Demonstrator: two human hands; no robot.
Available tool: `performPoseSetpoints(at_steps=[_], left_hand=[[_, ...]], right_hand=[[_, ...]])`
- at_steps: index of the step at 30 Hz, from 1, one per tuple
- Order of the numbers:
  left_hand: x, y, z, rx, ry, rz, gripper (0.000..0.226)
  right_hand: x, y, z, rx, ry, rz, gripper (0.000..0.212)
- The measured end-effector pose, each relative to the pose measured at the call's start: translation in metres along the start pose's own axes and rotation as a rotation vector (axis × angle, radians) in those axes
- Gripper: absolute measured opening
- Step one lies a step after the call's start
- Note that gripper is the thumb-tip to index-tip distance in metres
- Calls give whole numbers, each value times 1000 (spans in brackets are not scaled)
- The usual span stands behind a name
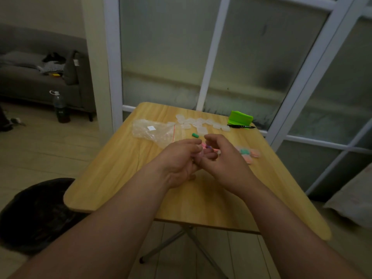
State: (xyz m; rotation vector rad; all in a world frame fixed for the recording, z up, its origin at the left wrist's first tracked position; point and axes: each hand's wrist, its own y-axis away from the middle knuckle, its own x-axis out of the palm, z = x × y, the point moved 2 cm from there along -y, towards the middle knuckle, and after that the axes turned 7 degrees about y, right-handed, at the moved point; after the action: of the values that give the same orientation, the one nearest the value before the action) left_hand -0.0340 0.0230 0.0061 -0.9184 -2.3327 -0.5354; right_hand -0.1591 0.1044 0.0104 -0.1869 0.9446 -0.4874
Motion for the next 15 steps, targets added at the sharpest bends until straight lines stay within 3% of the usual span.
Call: performPoseSetpoints(at_steps=[5,11,15], left_hand=[[8,0,6,13,23,-3,44],[28,-1,22,39,-2,-35,31],[41,-6,35,22,-13,-17,28]], right_hand=[[-5,6,-4,28,56,-31,56],[-18,19,-10,0,273,-232,26],[-30,30,-14,19,245,-246,14]])
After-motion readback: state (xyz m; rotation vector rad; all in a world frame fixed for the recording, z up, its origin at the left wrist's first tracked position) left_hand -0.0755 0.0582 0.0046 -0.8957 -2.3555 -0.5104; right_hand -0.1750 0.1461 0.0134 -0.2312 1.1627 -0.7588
